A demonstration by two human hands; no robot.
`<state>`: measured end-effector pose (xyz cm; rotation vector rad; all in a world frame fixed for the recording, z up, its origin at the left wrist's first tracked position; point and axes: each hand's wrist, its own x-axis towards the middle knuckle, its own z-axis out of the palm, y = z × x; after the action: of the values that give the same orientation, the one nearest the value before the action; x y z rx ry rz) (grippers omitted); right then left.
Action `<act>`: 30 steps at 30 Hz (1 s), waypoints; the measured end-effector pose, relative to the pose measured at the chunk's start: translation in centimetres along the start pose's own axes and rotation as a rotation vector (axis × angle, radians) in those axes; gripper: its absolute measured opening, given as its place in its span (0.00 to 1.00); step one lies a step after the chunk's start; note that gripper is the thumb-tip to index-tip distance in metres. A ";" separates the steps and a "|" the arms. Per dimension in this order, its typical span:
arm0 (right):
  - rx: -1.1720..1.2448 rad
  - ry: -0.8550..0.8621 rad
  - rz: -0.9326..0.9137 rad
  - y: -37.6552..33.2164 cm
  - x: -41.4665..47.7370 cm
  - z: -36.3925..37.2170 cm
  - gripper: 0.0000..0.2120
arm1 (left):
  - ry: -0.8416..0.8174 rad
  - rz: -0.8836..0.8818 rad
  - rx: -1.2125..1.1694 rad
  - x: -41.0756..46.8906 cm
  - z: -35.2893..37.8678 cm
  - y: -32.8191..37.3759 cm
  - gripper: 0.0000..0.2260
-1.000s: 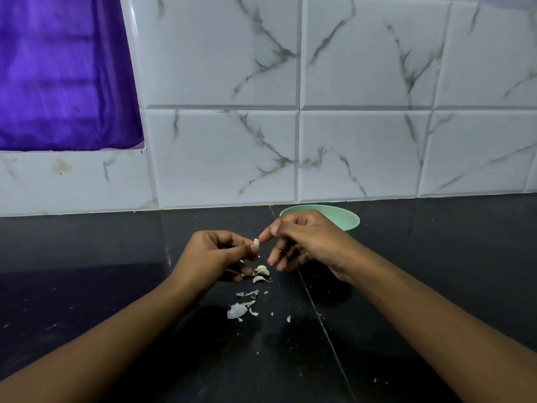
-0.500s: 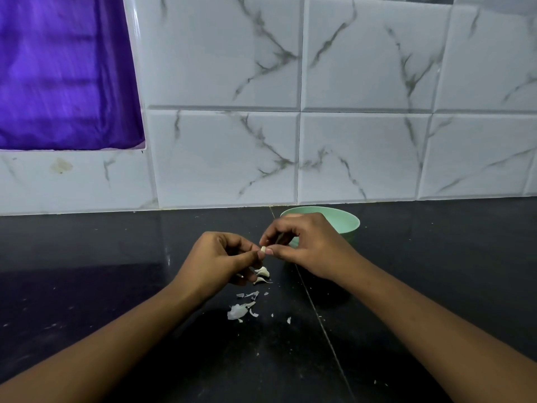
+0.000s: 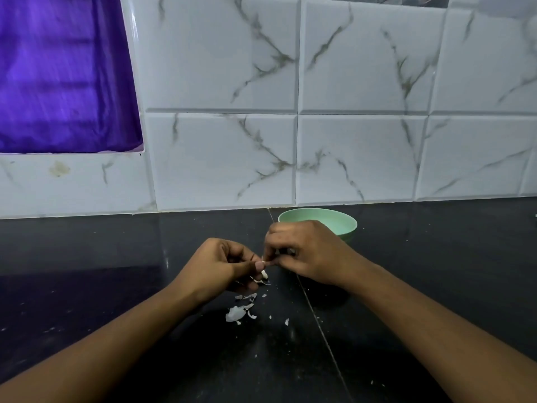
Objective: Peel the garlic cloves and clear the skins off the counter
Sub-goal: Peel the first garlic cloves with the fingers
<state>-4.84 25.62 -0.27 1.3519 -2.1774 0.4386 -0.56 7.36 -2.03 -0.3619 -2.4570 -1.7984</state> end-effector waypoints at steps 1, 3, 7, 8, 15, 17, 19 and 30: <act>0.117 0.008 0.063 0.1 0.0 -0.1 0.01 | 0.003 0.000 -0.024 0.0 0.0 0.1 0.05; 0.392 0.022 0.257 0.2 0.1 -0.2 0.03 | 0.015 0.000 -0.059 0.1 0.0 0.1 0.04; 0.671 -0.032 0.447 0.2 0.1 0.5 0.07 | 0.018 -0.027 -0.088 0.2 0.1 -0.1 0.04; 0.710 -0.036 0.463 0.2 0.1 0.7 0.08 | 0.020 -0.033 -0.095 0.3 0.1 -0.1 0.04; 0.918 -0.034 0.565 -0.1 0.1 1.0 0.07 | 0.037 -0.045 -0.123 0.3 0.1 -0.2 0.04; 0.951 -0.019 0.594 -0.1 0.1 0.9 0.07 | 0.045 -0.047 -0.125 0.3 0.2 -0.1 0.04; 0.954 -0.029 0.597 -0.1 0.1 0.8 0.08 | 0.049 -0.051 -0.124 0.3 0.2 -0.1 0.04; 0.744 0.020 0.543 -0.2 0.2 1.0 0.07 | 0.060 -0.016 -0.105 0.4 0.2 -0.1 0.05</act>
<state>-5.02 24.85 -1.01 1.0268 -2.4528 1.5777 -0.92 7.55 -2.13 -0.2913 -2.3382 -1.9203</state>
